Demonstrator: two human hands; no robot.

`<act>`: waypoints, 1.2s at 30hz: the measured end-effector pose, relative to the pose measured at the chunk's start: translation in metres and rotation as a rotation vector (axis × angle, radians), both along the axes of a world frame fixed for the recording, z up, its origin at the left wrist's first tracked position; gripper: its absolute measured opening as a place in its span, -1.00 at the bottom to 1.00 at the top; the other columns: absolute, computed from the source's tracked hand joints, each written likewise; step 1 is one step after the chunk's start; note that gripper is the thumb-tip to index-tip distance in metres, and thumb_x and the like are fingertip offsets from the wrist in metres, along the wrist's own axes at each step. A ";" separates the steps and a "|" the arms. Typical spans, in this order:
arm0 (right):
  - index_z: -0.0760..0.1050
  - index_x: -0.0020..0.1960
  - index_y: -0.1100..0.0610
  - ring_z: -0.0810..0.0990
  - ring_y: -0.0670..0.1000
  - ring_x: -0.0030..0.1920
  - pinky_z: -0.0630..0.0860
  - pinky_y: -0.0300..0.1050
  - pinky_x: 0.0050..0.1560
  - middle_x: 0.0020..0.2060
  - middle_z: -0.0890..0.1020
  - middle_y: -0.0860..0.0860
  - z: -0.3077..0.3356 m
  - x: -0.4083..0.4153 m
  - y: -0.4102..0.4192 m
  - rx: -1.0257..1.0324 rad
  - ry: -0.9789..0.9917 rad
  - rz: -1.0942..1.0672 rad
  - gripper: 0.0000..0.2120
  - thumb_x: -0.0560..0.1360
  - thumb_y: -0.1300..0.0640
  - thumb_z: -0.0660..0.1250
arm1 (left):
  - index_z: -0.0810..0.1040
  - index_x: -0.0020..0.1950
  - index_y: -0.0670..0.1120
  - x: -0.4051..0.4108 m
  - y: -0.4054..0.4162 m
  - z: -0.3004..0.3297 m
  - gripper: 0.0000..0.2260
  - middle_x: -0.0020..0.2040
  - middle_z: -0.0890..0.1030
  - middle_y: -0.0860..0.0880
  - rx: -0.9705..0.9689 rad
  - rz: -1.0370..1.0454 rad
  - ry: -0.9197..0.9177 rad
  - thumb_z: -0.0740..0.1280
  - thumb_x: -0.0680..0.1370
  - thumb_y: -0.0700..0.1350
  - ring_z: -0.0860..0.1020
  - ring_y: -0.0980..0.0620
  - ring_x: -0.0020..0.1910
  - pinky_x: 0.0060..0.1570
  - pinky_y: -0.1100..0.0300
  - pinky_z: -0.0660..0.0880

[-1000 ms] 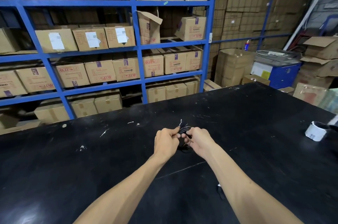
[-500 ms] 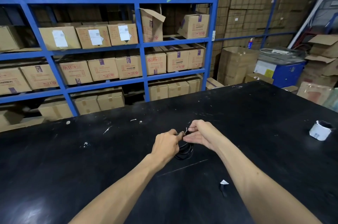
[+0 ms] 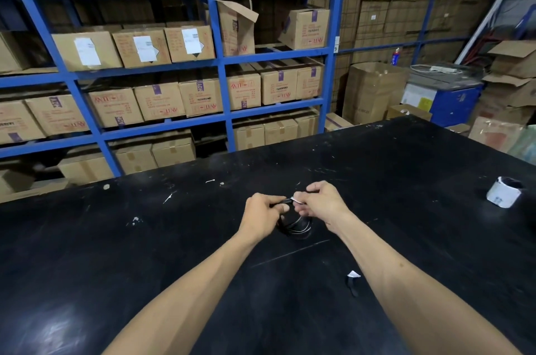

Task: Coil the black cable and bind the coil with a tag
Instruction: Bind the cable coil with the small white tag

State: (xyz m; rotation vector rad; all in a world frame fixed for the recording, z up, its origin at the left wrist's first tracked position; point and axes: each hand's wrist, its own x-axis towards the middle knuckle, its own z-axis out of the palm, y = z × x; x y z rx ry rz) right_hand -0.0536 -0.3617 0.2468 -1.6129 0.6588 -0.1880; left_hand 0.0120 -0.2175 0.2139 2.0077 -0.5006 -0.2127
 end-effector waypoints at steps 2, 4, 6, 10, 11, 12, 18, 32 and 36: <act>0.40 0.25 0.07 0.73 -0.03 -0.29 0.66 -0.09 -0.20 -0.23 0.76 0.05 0.003 -0.005 0.002 -0.311 -0.017 0.108 -0.62 0.55 -0.06 0.43 | 0.70 0.09 -0.17 0.012 0.001 0.003 -0.78 -0.15 0.73 -0.09 -0.068 0.112 0.212 0.49 0.45 -0.20 0.70 -0.02 -0.16 -0.01 0.17 0.62; 0.41 0.29 -0.08 0.71 -0.09 -0.09 0.64 -0.07 -0.03 -0.08 0.73 -0.08 0.008 -0.016 0.002 -0.561 -0.072 0.288 -0.61 0.54 -0.18 0.39 | 0.69 0.01 -0.27 0.020 0.005 0.010 -0.86 -0.25 0.69 -0.15 -0.171 0.196 0.416 0.45 0.47 -0.29 0.67 -0.06 -0.27 -0.04 -0.05 0.66; 0.42 0.38 -0.16 0.55 -0.06 0.27 0.50 -0.05 0.27 0.20 0.60 -0.12 0.003 -0.025 -0.004 -0.828 -0.133 0.519 -0.56 0.54 -0.19 0.37 | 0.64 -0.09 -0.30 0.023 0.012 0.024 -0.94 -0.28 0.64 -0.17 -0.231 0.218 0.568 0.37 0.51 -0.38 0.62 -0.03 -0.34 -0.20 0.03 0.66; 0.42 0.48 0.05 0.31 0.00 0.54 0.07 0.09 0.61 0.39 0.54 -0.05 -0.024 -0.030 -0.009 -1.396 -0.139 0.772 -0.27 0.47 -0.37 0.28 | 0.53 -0.09 -0.32 0.035 0.027 0.035 -0.89 -0.14 0.59 -0.22 -0.411 0.184 0.945 0.24 0.56 -0.44 0.61 -0.07 -0.20 -0.33 0.00 0.66; 0.48 0.40 0.11 0.44 0.03 0.44 0.13 0.10 0.59 0.28 0.61 -0.01 -0.031 -0.028 -0.008 -1.449 -0.167 0.758 -0.35 0.49 -0.30 0.31 | 0.52 -0.09 -0.33 0.036 0.029 0.035 -0.89 -0.13 0.58 -0.22 -0.421 0.174 1.005 0.22 0.57 -0.43 0.60 -0.08 -0.18 -0.30 0.01 0.67; 0.52 0.32 0.15 0.53 0.05 0.30 0.24 0.08 0.53 0.17 0.64 0.01 -0.035 -0.028 -0.006 -1.420 -0.208 0.714 -0.50 0.54 -0.18 0.35 | 0.52 -0.09 -0.33 0.036 0.029 0.033 -0.88 -0.12 0.58 -0.22 -0.400 0.164 1.033 0.21 0.58 -0.42 0.60 -0.08 -0.18 -0.21 0.01 0.67; 0.27 0.36 0.05 0.46 -0.05 -0.06 0.38 -0.14 -0.01 0.03 0.45 -0.09 -0.023 -0.028 -0.003 -0.948 -0.040 0.652 -0.76 0.71 0.07 0.11 | 0.66 0.15 0.00 0.027 0.026 0.012 -0.75 0.02 0.68 0.06 0.090 0.043 0.240 0.39 0.54 0.07 0.62 0.11 0.03 0.11 0.22 0.51; 0.75 0.11 0.09 0.66 -0.26 -0.30 0.46 -0.52 -0.20 -0.23 0.73 -0.05 -0.030 -0.006 -0.019 -0.483 -0.129 0.231 -0.75 0.44 0.16 0.59 | 0.63 0.17 -0.31 0.004 0.016 -0.006 -0.80 -0.26 0.57 -0.13 -0.230 -0.110 0.375 0.35 0.57 -0.31 0.52 0.07 -0.35 -0.24 0.23 0.61; 0.76 0.09 0.09 0.67 -0.27 -0.35 0.46 -0.54 -0.22 -0.26 0.75 -0.04 -0.033 -0.016 -0.023 -0.406 -0.142 0.147 -0.77 0.44 0.20 0.57 | 0.58 0.26 -0.28 0.004 0.008 -0.008 -0.75 -0.25 0.57 -0.11 -0.219 -0.131 0.406 0.33 0.59 -0.27 0.54 0.07 -0.34 -0.21 0.20 0.63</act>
